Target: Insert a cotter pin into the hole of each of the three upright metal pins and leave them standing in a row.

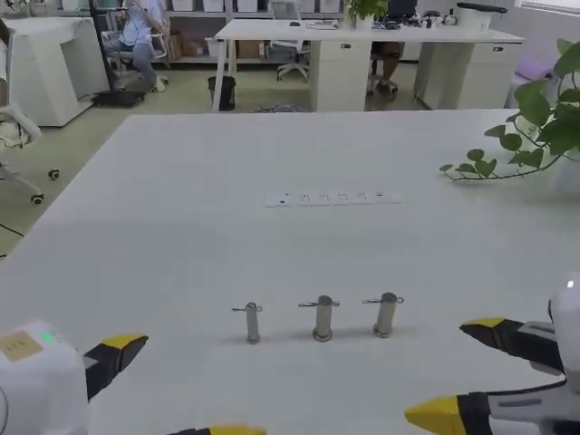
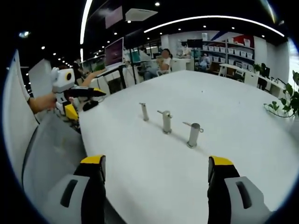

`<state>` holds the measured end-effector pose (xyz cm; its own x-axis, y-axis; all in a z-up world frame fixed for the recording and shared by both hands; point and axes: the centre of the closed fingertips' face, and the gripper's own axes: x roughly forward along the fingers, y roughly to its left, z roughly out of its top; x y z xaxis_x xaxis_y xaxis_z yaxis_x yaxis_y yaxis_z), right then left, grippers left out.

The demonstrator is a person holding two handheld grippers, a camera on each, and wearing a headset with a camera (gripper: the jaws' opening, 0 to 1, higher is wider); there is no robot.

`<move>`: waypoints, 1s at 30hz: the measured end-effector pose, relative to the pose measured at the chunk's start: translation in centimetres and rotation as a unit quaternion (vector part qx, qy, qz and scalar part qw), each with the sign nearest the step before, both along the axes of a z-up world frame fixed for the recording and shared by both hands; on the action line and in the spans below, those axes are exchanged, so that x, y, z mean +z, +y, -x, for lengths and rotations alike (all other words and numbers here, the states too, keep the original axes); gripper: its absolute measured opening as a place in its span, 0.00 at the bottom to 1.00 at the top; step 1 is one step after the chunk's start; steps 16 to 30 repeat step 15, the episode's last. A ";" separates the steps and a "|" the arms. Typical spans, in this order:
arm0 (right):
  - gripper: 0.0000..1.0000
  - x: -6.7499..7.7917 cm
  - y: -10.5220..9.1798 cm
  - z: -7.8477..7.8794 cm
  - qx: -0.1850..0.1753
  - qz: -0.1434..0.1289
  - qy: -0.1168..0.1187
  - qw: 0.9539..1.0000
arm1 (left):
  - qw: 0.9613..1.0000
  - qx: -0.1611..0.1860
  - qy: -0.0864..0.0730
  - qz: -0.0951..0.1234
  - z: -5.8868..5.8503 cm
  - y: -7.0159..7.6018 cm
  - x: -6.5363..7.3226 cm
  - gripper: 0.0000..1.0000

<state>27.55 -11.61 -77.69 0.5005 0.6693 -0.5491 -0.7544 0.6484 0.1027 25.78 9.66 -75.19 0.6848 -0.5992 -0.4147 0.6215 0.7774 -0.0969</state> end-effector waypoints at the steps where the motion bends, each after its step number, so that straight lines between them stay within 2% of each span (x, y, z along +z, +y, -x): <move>1: 0.91 -0.1 0.0 0.1 0.001 0.001 0.001 1.000 | 1.000 -0.001 0.000 -0.003 0.1 0.0 0.0 0.99; 10: 1.00 -0.4 0.0 0.7 0.000 -0.003 0.006 1.000 | 1.000 0.001 0.005 -0.008 0.2 0.2 -0.5 0.99; 15: 1.00 -0.3 0.2 0.7 0.000 -0.012 0.007 1.000 | 1.000 0.006 0.007 -0.002 0.3 0.1 -0.5 0.99; 30: 1.00 -0.3 0.2 0.7 0.000 -0.012 0.007 1.000 | 1.000 0.006 0.007 -0.002 0.3 0.1 -0.5 0.99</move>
